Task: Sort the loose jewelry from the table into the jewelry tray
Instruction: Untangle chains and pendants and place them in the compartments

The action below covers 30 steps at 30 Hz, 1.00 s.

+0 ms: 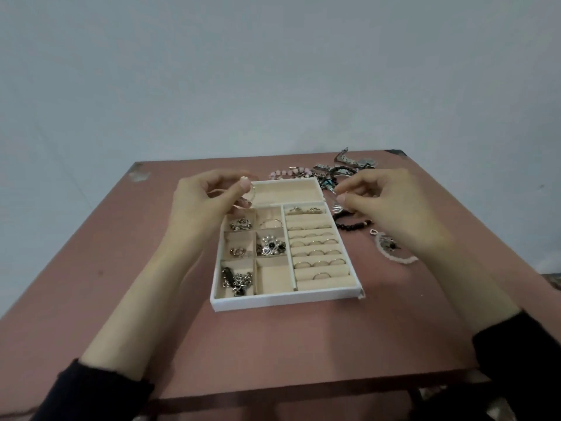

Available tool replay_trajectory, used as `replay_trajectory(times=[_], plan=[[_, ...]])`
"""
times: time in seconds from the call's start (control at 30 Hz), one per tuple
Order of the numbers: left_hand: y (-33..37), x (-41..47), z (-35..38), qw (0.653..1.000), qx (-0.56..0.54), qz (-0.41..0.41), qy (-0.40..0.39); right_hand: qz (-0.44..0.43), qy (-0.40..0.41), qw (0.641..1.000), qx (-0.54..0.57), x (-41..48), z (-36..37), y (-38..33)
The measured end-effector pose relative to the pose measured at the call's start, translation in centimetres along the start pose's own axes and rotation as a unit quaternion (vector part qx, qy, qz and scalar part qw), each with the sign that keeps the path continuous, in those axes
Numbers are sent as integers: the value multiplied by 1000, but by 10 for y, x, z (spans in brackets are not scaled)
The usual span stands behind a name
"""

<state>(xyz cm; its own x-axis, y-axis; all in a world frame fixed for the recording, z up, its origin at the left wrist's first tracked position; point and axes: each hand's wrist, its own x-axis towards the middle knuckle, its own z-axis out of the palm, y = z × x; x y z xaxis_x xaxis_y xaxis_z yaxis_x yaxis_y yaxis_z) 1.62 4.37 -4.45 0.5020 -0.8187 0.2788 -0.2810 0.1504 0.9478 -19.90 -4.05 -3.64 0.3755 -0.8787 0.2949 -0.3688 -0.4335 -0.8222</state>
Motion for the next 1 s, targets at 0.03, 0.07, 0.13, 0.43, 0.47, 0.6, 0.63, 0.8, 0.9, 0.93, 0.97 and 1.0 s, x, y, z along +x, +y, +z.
replay_trajectory(times=[0.03,0.07,0.13,0.43,0.47,0.6,0.63,0.8,0.9,0.93,0.97,1.0], plan=[[-2,0,-4,1000,-5,1,8,1,-7,1000,6,2,6,-3],[-5,0,-7,1000,-12,1,16,-1,-13,1000,5,3,12,-7],[-8,0,-10,999,-30,-5,36,-10,-17,1000,-12,7,23,-13],[-16,5,-16,997,-49,-19,58,-33,-77,994,-71,19,56,-38],[-16,5,-16,997,-50,-20,57,-33,-97,992,-75,20,57,-39],[-18,5,-16,998,-50,-16,43,-36,-232,968,-83,15,52,-48],[-18,5,-15,998,-54,-15,40,-39,-273,957,-91,14,49,-50],[-17,5,-15,998,-48,-9,34,-37,-366,924,-101,7,44,-54],[-16,4,-15,998,-57,-10,33,-37,-385,915,-114,2,45,-57],[-15,3,-15,997,-64,-12,34,-38,-390,911,-127,1,45,-57],[-14,2,-14,997,-70,-13,34,-42,-394,907,-140,0,46,-59],[-13,2,-13,996,-77,-15,33,-48,-395,905,-150,-1,47,-60]])
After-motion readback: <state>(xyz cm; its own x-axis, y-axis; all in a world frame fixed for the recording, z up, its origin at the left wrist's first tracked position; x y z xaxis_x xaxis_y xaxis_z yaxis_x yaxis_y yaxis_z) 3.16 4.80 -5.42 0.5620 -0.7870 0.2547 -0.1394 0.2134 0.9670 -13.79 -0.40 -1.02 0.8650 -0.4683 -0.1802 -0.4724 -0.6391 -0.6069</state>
